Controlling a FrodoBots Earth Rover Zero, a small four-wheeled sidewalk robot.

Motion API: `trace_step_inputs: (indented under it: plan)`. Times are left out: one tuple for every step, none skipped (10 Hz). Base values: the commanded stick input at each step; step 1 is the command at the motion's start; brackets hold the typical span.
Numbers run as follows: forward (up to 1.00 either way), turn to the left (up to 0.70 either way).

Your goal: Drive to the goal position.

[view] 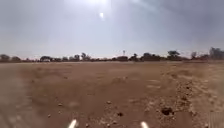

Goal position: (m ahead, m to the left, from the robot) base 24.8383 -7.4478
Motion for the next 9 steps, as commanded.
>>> trace_step_inputs:
  plan:
    - [0.7,0.0]
    - [0.7,0.0]
    - [0.7,0.0]
    - [0.7,0.0]
    - [0.7,0.0]
    - [0.7,0.0]
    - [0.7,0.0]
    - [0.7,0.0]
    - [0.7,0.0]
